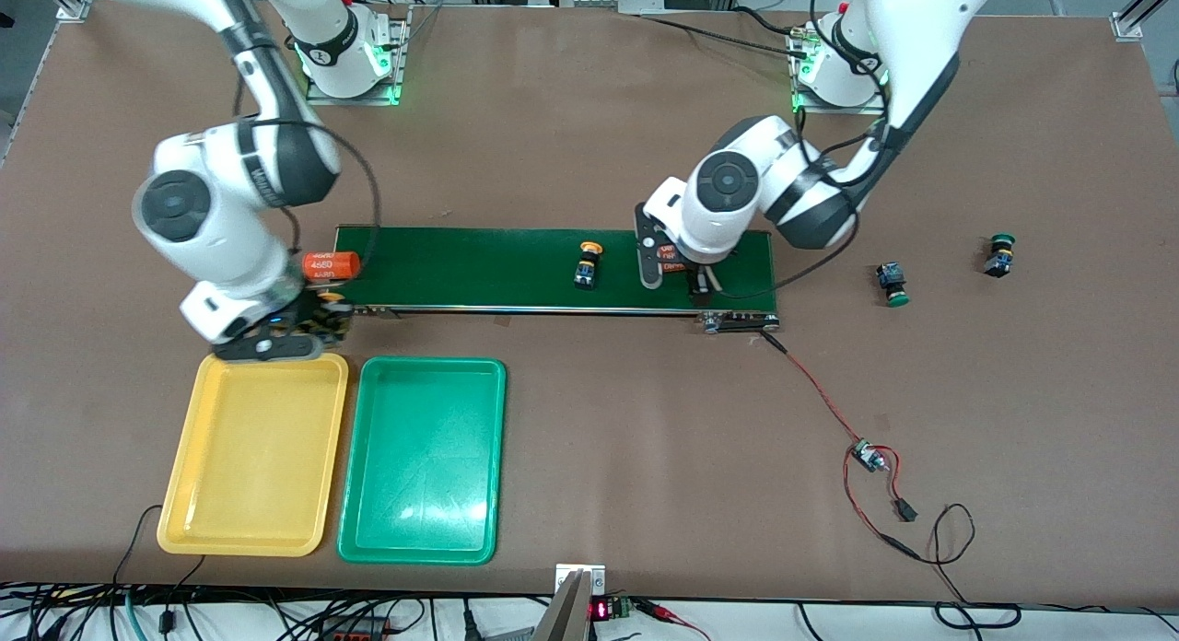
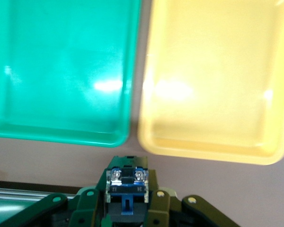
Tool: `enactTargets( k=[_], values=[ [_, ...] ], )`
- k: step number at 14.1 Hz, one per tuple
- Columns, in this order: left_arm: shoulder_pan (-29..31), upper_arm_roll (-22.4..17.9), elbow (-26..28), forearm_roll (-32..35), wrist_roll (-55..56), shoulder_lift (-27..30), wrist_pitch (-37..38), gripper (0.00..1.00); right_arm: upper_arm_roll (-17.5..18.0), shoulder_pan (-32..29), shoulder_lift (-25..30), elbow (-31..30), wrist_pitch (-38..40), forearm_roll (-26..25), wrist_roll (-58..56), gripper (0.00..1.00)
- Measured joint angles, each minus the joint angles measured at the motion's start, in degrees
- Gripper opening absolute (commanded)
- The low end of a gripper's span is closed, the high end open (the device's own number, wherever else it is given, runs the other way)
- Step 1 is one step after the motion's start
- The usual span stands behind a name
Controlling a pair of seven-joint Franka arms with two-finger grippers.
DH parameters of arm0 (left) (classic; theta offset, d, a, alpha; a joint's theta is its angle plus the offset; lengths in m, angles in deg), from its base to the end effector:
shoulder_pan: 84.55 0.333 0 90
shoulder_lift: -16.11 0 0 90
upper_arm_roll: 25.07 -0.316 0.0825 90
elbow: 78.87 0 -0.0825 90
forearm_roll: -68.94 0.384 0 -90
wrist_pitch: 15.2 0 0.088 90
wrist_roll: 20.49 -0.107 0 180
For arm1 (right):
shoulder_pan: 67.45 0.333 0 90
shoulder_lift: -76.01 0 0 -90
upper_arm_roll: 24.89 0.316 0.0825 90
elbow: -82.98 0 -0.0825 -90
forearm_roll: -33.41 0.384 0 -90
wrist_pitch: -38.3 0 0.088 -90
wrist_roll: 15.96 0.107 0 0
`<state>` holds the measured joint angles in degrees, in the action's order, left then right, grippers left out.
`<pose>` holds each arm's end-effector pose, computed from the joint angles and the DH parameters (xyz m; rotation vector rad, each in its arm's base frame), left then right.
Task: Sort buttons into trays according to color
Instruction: 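Carry the button to the yellow tray while the left gripper places cylinder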
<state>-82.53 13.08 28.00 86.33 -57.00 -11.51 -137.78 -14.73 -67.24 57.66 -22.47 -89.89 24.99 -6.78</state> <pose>0.5246 -0.3350 0.2976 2.3628 -1.9954 -0.1338 0.6304 0.1034 0.3649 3.0858 0.1479 0.1435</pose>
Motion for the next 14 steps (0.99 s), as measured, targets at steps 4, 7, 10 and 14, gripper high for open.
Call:
enactTargets(
  k=[4,7,10,14],
  values=[
    [4.92,-3.04,-0.59,0.00,0.00,5.31,4.52,1.00,-0.45,-5.08,-2.18,-0.01,-4.18,-3.81,-5.67,0.13],
    [6.52,-9.41,-0.61,-0.62,0.06,6.85,5.07,1.00,-1.71,-6.28,-5.78,-0.04,-8.39,-6.32,-5.78,0.14],
    [7.14,-16.56,-0.33,-4.27,2.92,6.72,5.74,1.00,-3.58,-6.55,-8.95,-0.01,-13.12,-8.12,-5.85,0.17],
    [7.40,-20.60,0.40,-4.92,25.34,6.30,10.44,1.00,-5.50,-6.60,-12.94,-0.01,-18.69,-8.81,-5.90,0.21]
  ],
)
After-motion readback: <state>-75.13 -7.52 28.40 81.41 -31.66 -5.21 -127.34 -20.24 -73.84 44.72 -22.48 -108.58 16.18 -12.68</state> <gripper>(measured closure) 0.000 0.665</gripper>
